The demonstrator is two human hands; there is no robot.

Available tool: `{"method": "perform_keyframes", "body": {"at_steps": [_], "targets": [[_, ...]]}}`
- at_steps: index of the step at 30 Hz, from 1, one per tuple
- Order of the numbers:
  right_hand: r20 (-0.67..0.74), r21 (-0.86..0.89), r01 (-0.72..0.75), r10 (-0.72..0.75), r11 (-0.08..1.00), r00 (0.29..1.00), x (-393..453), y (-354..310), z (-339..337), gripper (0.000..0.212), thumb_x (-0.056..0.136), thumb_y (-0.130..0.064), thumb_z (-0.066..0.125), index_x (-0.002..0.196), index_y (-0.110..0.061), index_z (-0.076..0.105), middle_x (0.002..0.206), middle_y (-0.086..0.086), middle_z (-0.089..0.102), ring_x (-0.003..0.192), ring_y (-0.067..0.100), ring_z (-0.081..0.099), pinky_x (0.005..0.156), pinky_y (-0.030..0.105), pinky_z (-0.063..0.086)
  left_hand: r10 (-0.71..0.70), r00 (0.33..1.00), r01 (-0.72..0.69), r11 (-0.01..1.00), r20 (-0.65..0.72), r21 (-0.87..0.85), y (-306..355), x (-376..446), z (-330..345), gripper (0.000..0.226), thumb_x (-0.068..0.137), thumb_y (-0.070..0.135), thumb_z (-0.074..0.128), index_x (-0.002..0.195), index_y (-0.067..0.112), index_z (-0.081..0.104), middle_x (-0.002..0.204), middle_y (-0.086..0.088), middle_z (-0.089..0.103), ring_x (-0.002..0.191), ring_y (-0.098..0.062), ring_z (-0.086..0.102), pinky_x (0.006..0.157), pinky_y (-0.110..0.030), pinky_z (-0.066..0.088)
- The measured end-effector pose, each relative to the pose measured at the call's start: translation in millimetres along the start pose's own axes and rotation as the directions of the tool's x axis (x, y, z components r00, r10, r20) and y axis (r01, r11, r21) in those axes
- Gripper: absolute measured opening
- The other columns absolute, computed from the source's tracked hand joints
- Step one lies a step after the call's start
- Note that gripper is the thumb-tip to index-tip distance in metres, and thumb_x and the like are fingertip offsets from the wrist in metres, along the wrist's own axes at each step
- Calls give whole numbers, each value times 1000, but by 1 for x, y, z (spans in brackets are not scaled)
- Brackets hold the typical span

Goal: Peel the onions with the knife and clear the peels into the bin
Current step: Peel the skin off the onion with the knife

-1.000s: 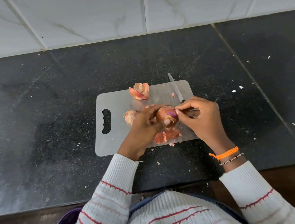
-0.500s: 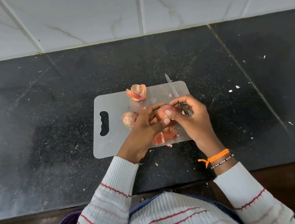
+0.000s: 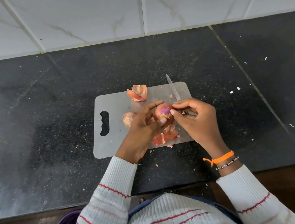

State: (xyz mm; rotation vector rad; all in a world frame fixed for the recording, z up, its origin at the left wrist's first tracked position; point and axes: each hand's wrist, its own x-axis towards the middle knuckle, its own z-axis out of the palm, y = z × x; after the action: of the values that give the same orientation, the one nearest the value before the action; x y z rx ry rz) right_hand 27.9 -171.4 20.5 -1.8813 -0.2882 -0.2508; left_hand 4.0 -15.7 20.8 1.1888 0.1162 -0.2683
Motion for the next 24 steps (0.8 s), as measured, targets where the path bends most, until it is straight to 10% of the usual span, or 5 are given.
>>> {"method": "perform_keyframes", "body": {"at_steps": [24], "targets": [[53, -95, 157, -153, 983, 987, 7, 13, 0, 5, 74, 1, 74, 76, -1, 70, 76, 2, 66, 74, 5, 64, 65, 11, 50, -8, 997, 21, 982, -70, 186, -3, 5, -4, 42, 83, -2, 64, 121, 13, 56, 127, -13, 55, 114, -29, 58, 88, -43, 55]]}}
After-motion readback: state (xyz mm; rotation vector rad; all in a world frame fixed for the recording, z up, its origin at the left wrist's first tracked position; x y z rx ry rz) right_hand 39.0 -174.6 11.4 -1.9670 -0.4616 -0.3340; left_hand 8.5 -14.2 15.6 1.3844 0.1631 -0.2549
